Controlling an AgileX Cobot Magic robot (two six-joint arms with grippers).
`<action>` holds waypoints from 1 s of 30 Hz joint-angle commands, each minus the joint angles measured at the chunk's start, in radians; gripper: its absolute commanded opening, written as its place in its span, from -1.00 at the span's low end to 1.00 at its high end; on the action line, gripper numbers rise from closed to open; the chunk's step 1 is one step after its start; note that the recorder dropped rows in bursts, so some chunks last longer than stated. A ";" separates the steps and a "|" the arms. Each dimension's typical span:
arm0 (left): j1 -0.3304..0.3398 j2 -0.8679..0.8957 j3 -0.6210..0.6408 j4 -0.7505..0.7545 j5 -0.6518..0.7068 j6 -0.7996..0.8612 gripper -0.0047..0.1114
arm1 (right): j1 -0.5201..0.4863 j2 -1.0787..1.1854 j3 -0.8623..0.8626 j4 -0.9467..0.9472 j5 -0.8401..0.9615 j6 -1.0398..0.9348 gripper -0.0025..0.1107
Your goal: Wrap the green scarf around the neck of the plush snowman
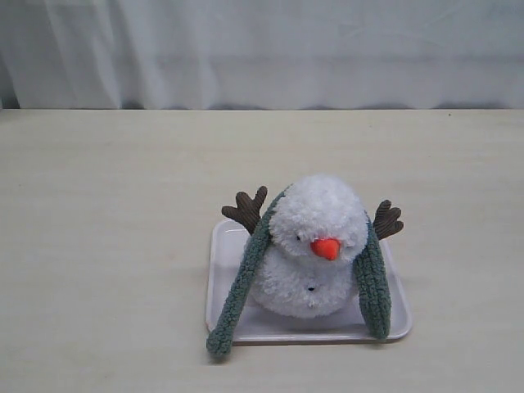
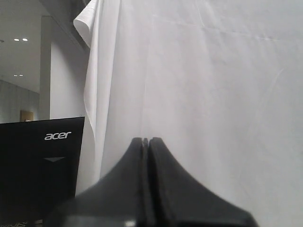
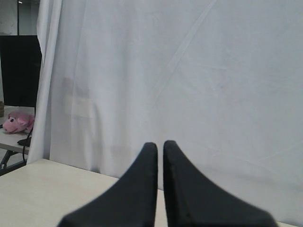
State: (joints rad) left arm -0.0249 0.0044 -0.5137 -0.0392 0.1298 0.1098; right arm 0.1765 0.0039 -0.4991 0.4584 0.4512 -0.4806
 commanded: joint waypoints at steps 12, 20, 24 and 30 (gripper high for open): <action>0.002 -0.004 0.147 0.002 -0.035 -0.007 -0.92 | 0.001 -0.004 0.005 0.001 -0.005 0.002 -0.88; 0.002 -0.004 0.266 0.002 -0.035 -0.007 -0.92 | 0.001 -0.004 0.005 0.001 -0.005 0.002 -0.88; 0.002 -0.004 0.320 0.002 -0.035 -0.007 -0.92 | 0.001 -0.004 0.005 0.001 -0.005 0.002 -0.88; 0.002 -0.004 0.404 0.002 -0.035 -0.007 -0.92 | 0.001 -0.004 0.005 0.001 -0.005 0.002 -0.88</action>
State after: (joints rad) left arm -0.0249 0.0021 -0.1447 -0.0392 0.0996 0.1098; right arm 0.1765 0.0039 -0.4991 0.4584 0.4512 -0.4806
